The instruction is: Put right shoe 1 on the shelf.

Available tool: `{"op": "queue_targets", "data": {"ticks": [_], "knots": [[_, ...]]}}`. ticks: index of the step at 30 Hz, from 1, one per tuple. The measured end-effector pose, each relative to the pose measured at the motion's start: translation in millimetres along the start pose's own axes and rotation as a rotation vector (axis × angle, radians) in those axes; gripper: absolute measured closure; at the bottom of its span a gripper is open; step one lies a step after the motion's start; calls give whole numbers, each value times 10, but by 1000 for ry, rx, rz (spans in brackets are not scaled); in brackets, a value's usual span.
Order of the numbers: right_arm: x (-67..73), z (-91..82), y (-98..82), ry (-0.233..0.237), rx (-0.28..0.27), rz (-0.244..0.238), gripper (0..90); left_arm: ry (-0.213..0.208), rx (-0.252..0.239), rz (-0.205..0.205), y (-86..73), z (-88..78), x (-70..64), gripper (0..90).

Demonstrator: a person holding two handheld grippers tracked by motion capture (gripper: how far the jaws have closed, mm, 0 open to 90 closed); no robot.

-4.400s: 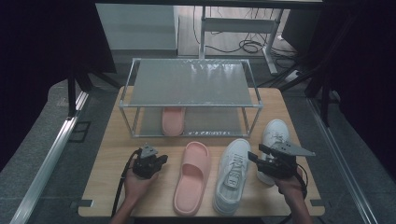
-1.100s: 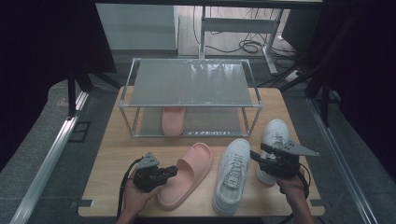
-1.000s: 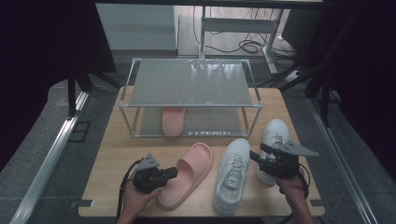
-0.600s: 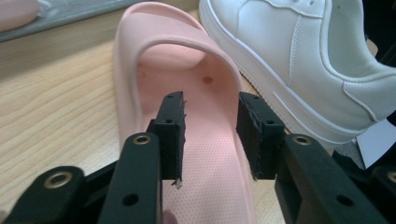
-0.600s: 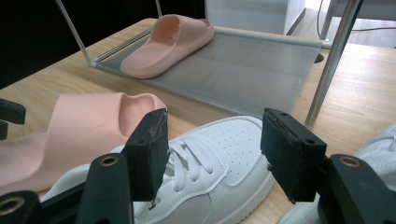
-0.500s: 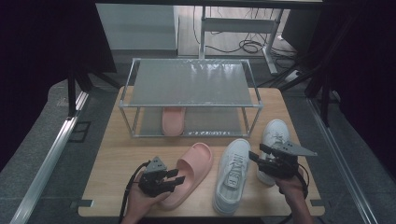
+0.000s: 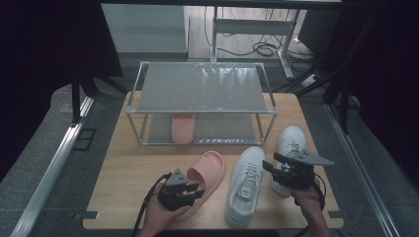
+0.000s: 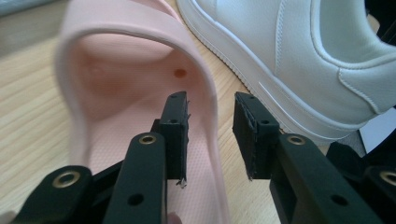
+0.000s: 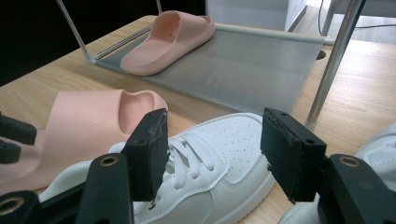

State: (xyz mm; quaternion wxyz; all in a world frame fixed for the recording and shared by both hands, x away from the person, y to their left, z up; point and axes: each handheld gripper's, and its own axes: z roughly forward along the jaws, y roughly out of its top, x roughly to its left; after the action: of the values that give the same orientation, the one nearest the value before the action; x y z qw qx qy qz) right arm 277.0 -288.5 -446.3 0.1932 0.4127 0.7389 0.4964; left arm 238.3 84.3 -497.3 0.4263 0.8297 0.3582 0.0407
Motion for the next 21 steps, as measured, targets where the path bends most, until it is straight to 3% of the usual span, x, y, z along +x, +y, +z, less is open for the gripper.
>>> {"op": "queue_targets", "data": {"ticks": [12,21], "knots": [[9,8,-2,1,3,-1,418,38,34,18,95,270,-64,731],[4,5,-4,-1,3,-2,418,104,34,36,134,384,-95,819]]}}
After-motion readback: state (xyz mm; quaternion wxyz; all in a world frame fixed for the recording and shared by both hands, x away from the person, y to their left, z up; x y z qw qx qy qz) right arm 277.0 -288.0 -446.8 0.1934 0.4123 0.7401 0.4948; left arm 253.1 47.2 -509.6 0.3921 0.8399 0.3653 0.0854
